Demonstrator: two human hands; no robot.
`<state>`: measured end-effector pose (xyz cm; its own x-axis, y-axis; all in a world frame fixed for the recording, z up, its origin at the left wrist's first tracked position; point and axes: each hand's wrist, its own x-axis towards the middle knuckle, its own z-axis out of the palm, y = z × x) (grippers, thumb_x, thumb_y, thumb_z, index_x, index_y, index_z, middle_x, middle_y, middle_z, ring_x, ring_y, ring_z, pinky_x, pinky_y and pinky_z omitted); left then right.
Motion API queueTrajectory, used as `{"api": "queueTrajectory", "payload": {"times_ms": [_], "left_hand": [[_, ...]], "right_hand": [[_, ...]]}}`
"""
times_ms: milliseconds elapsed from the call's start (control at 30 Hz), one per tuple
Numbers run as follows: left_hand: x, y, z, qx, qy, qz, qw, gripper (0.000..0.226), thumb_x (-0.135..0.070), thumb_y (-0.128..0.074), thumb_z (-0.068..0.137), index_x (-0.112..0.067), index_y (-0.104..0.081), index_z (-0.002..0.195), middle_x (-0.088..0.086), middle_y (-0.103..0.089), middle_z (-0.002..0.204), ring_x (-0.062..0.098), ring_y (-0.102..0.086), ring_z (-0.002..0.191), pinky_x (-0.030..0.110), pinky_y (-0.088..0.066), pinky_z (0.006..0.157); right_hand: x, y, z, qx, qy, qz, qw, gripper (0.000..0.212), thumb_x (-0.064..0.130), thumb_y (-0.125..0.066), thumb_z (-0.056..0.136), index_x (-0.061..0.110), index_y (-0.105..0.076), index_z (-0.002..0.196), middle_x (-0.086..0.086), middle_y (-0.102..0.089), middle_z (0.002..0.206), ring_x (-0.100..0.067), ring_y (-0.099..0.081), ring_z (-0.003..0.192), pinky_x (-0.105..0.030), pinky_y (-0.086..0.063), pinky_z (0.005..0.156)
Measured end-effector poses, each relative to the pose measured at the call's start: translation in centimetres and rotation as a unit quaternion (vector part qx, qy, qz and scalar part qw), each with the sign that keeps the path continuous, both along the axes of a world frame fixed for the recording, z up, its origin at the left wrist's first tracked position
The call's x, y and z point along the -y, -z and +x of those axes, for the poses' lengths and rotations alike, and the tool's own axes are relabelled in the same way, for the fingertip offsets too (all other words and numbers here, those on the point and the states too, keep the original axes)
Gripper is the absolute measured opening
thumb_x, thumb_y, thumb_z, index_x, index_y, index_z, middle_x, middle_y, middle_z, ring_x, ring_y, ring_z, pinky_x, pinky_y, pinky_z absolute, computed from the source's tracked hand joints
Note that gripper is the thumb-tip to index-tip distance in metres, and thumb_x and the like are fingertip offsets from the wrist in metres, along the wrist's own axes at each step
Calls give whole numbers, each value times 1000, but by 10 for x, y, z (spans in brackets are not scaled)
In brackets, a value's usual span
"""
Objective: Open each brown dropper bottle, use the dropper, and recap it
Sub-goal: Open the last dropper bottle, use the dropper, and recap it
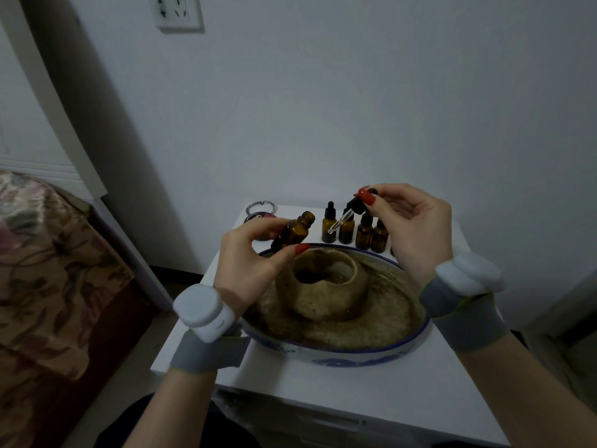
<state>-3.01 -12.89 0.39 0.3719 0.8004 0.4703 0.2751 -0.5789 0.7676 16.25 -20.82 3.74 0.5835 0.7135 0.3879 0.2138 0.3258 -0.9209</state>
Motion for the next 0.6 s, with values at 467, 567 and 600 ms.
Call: {"api": "queueTrajectory", "payload": {"times_ms": [467,567,600], "left_hand": [[-3,8,2,-3,12,21,1000,39,-28,-82,71,-51,-63,96,-23,-68,95,1,-62,89,5,-43,83],[-3,8,3,-6,18,27,999,39,-28,-82,70,-49,-64,97,-22,-68,96,0,-61,89,7,-44,83],[-3,8,3,-8,20,29,999,39,-27,-83,70,-48,-64,97,-21,-68,96,0,-61,89,6,-44,83]], "right_hand": [[9,-14,-6,-81,-24,27,996,8,16,-71,83,17,-73,91,1,-76,87,-10,-71,82,-18,-55,72],[7,-12,-7,-81,-24,29,996,11,14,-71,83,14,-73,94,-2,-76,92,-15,-71,89,-21,-54,81],[7,-11,-8,-77,-23,32,996,11,13,-71,83,14,-73,94,-1,-76,92,-14,-71,89,-20,-54,81]]}}
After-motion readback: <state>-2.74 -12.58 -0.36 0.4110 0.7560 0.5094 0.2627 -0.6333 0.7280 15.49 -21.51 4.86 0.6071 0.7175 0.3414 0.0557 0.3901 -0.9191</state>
